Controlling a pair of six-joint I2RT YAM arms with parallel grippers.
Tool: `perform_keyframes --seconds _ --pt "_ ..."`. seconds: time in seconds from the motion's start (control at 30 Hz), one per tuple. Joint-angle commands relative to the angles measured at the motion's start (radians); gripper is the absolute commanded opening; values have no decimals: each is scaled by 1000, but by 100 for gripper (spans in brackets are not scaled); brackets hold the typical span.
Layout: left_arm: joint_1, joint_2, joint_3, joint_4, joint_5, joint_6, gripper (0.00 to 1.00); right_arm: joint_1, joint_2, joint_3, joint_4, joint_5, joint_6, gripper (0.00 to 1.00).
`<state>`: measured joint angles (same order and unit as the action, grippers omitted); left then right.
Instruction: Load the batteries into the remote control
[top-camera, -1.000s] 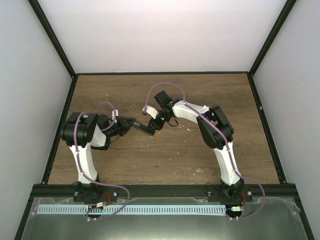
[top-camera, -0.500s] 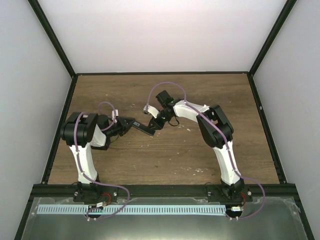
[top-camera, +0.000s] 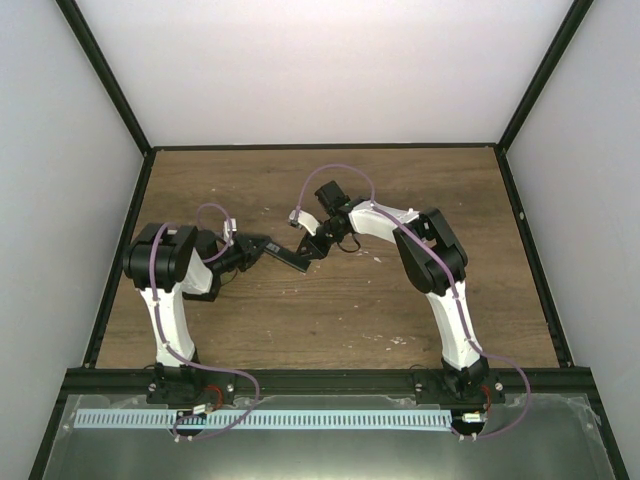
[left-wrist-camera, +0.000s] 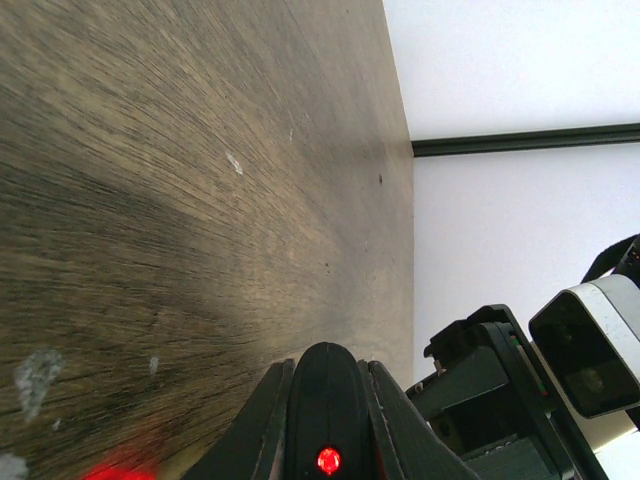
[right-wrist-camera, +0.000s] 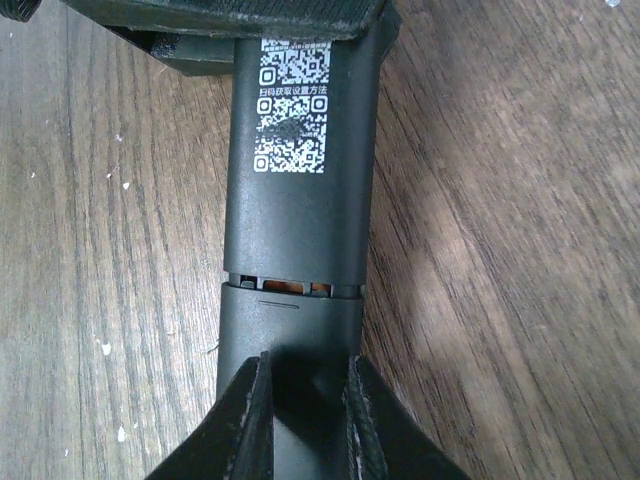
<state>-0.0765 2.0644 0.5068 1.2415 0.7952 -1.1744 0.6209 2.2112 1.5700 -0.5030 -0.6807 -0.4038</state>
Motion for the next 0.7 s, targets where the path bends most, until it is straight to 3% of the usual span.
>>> perform_keyframes --seconds 0.0,0.67 --pt "-2 44 -17 -13 -24 32 0 8 64 -29 9 85 -9 15" --pt "-12 60 -5 3 -12 20 0 8 114 30 22 102 0 15"
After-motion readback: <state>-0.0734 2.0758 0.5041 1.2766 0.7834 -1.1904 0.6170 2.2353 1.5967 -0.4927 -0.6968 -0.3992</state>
